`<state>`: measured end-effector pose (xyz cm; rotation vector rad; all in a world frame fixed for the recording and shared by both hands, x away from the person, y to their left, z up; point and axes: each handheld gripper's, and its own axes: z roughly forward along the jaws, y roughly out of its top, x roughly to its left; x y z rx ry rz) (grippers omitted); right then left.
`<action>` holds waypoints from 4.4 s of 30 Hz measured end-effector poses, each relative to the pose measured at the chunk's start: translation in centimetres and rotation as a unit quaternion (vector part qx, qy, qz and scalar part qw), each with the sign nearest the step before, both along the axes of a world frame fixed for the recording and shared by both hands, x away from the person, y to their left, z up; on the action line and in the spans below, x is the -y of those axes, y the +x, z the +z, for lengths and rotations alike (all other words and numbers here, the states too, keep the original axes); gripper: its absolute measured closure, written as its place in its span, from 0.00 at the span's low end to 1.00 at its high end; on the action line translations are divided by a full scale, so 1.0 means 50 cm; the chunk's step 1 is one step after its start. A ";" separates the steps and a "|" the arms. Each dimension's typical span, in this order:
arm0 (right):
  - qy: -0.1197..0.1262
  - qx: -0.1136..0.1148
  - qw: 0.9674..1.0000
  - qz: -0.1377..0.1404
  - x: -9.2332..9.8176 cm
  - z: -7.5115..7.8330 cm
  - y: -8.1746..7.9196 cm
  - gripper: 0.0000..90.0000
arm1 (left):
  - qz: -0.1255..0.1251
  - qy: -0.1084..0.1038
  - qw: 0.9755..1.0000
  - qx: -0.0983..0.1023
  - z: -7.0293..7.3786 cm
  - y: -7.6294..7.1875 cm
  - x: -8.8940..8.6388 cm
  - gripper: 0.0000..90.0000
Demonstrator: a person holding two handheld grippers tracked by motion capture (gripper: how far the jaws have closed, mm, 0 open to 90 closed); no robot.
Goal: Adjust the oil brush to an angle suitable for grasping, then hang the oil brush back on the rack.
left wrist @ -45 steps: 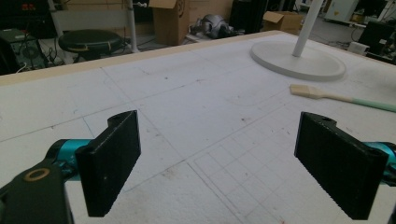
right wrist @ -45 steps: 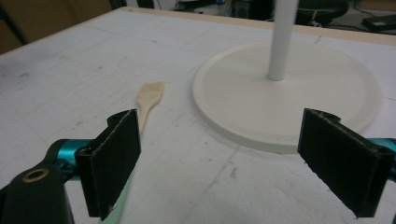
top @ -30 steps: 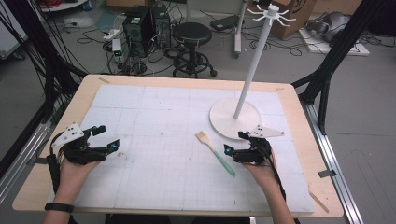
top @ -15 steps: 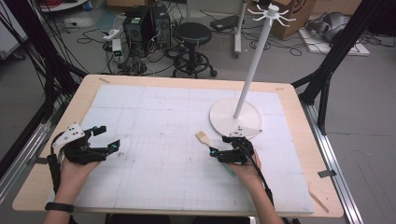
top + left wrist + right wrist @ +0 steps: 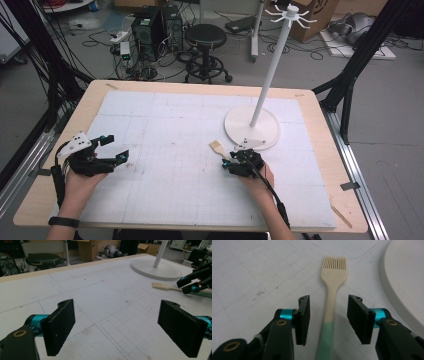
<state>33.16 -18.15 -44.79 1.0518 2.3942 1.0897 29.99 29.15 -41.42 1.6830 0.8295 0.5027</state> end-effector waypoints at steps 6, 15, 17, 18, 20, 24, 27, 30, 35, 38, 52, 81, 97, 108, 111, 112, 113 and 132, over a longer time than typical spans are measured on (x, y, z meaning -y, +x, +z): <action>0.004 -0.004 1.000 -0.003 -0.003 0.000 -0.004 0.82 | 0.001 -0.002 1.000 0.001 0.001 -0.001 0.000 0.17; 0.019 -0.019 0.999 -0.017 0.003 0.000 0.000 0.91 | -0.001 0.001 1.000 0.000 0.001 -0.002 0.001 0.17; 0.021 -0.021 0.999 -0.017 0.004 0.000 0.001 0.91 | -0.001 0.002 1.000 0.000 0.001 -0.003 0.002 0.17; 0.024 -0.025 0.999 -0.016 0.006 0.001 0.002 0.91 | -0.001 0.000 1.000 0.001 0.001 -0.003 0.002 0.17; 0.024 -0.024 0.999 -0.013 0.007 0.001 0.003 0.92 | -0.001 0.000 1.000 0.000 0.002 -0.003 0.001 0.17; 0.023 -0.023 0.999 0.011 0.010 0.005 0.006 0.92 | -0.001 0.002 1.000 -0.001 0.001 -0.001 0.001 0.17; 0.028 -0.018 0.999 0.026 0.008 0.011 0.005 0.92 | -0.001 0.002 1.000 -0.001 0.000 -0.001 0.002 0.17; 0.038 -0.016 0.998 0.050 0.003 0.017 0.005 0.92 | -0.002 0.002 1.000 -0.001 0.001 -0.002 0.003 0.17; 0.042 -0.010 0.993 0.106 -0.021 0.028 0.002 0.92 | -0.001 0.000 1.000 0.001 0.002 -0.002 0.000 0.17; 0.044 -0.012 0.985 0.166 -0.060 0.040 -0.003 0.92 | 0.000 -0.003 1.000 0.002 0.002 -0.003 -0.001 0.17; 0.036 -0.031 0.950 0.309 -0.210 0.031 -0.025 0.92 | -0.001 -0.003 1.000 0.003 0.003 -0.004 -0.001 0.17; 0.079 -0.010 0.945 0.318 -0.216 0.043 -0.044 0.52 | -0.004 0.000 1.000 -0.001 0.002 -0.006 0.001 0.17; 0.137 0.060 0.977 0.150 0.085 0.072 -0.064 0.37 | -0.004 0.000 1.000 -0.002 -0.001 -0.001 0.007 0.17; 0.166 0.084 0.983 0.010 0.259 0.051 -0.085 0.28 | -0.004 0.002 1.000 -0.004 -0.004 0.002 0.007 0.17; 0.175 0.094 0.980 -0.018 0.285 0.052 -0.084 0.24 | -0.006 0.003 1.000 -0.003 -0.004 0.001 0.008 0.17; 0.181 0.098 0.978 -0.026 0.292 0.053 -0.085 0.23 | -0.006 0.002 1.000 -0.003 -0.004 0.001 0.008 0.17; 0.183 0.100 0.977 -0.034 0.296 0.053 -0.087 0.22 | -0.006 0.001 1.000 -0.003 -0.003 0.001 0.008 0.17; 0.189 0.113 0.974 -0.046 0.302 0.058 -0.097 0.16 | -0.012 -0.015 1.000 0.017 0.002 -0.001 0.003 0.17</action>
